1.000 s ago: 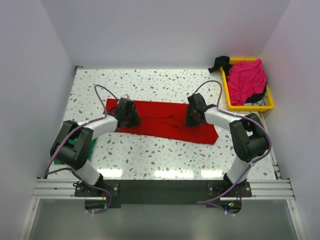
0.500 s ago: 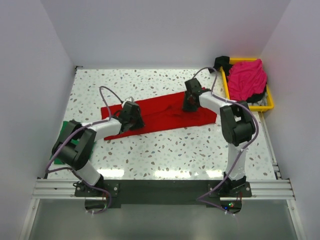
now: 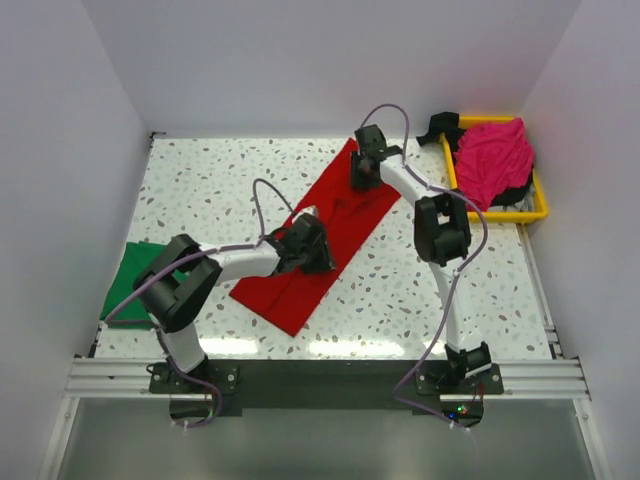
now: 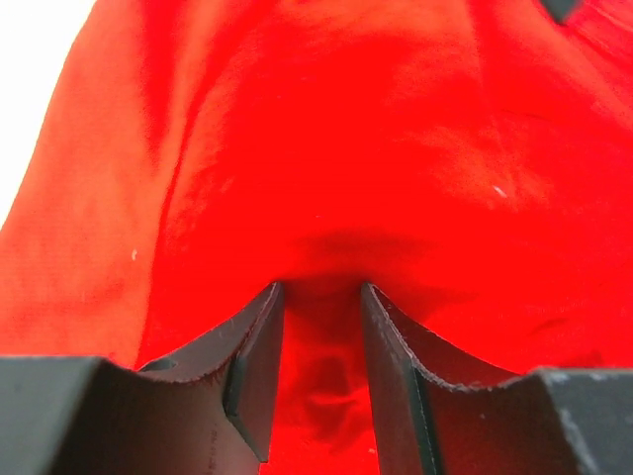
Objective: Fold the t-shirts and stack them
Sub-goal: Fold the tshirt
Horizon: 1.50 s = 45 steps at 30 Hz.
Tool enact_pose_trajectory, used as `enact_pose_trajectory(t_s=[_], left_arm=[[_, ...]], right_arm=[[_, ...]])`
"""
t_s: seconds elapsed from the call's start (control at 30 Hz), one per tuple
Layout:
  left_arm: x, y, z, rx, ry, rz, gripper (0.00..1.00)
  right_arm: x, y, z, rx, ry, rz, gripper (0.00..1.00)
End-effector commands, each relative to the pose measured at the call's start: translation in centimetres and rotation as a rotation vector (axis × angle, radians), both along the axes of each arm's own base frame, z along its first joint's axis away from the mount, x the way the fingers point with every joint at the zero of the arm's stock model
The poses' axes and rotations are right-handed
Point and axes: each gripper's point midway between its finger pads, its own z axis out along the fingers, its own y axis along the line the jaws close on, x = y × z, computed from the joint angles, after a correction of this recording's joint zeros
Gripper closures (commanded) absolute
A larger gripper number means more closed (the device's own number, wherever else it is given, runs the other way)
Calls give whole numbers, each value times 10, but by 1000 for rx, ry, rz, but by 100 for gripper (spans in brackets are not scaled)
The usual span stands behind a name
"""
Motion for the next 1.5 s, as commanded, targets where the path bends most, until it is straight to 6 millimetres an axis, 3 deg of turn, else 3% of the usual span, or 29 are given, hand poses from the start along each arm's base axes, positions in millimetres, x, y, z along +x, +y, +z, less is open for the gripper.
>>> enact_pose_trajectory(t_s=[0.0,0.03,0.1,0.13,0.3,0.4,0.57,0.6,0.77,0.8,0.83,0.9,0.97,1.13,1.47], left_arm=[[2,-45,8,-101,36,-42,58],[10,-59,19,-136,17,-53,58],[10,-71,13,-157,49,-73,58],[22,-84,28,-206,9,-78,58],[42,-107,48,-264,-33,-110,57],[53,-117,70,-299,-77,-144,55],[68,-90,92,-269,-143,-119,54],[66,-80,89,-236,-132,-112,54],[54,-33,75,-75,-164,-120,54],[46,-24,65,-43,-147,-129,54],[42,-22,67,-36,-160,-156,55],[29,-15,54,-22,-137,-181,56],[21,-14,50,-11,-132,-210,57],[-3,-19,33,18,-105,-277,62],[-13,-41,7,-23,-52,-297,64]], right_arm=[[-5,11,-23,-10,79,110,57],[1,16,-26,0,73,123,56],[6,22,-25,19,63,148,53],[12,28,-20,41,41,162,52],[25,48,-14,108,-18,233,41],[33,52,8,114,-64,251,36],[38,46,67,109,-167,231,23],[35,43,88,107,-192,220,22],[19,18,121,77,-228,108,20],[12,12,122,76,-228,87,21],[8,8,119,75,-224,72,24],[-1,1,105,76,-205,34,36],[-6,0,105,89,-213,13,46],[-9,-10,67,70,-138,-26,60],[-1,-13,16,68,-38,-40,66]])
